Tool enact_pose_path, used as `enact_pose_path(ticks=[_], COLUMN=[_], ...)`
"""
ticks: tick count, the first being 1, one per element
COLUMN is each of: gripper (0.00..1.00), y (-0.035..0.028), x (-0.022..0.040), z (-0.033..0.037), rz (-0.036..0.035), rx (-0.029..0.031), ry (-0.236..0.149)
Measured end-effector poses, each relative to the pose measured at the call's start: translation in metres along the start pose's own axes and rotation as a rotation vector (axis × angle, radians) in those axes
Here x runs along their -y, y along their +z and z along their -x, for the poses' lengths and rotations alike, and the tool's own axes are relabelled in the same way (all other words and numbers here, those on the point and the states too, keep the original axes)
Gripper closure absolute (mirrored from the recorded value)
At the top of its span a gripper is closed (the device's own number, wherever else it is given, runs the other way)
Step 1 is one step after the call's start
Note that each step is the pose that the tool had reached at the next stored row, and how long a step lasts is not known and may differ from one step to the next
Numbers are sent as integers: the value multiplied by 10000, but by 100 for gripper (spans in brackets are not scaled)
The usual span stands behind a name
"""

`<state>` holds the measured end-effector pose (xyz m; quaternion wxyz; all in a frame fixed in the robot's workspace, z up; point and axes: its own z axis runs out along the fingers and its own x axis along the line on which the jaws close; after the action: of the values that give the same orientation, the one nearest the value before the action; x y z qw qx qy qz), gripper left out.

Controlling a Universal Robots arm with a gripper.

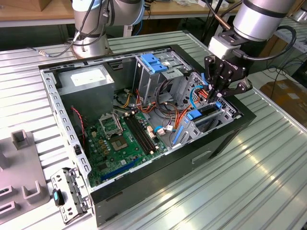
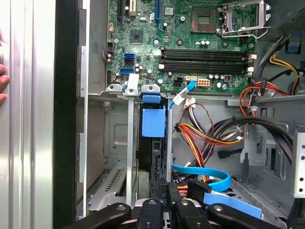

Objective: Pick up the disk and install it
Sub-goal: 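Insert the first disk wire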

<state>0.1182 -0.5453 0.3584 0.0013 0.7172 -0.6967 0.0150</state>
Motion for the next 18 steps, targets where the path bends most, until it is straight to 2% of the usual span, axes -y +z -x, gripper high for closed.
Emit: enact_pose_path(ticks=[6, 18], gripper=[84, 84], y=[2, 62], x=[0, -23], z=[0, -13], rz=[-2, 3], rx=[0, -5], ry=[0, 262])
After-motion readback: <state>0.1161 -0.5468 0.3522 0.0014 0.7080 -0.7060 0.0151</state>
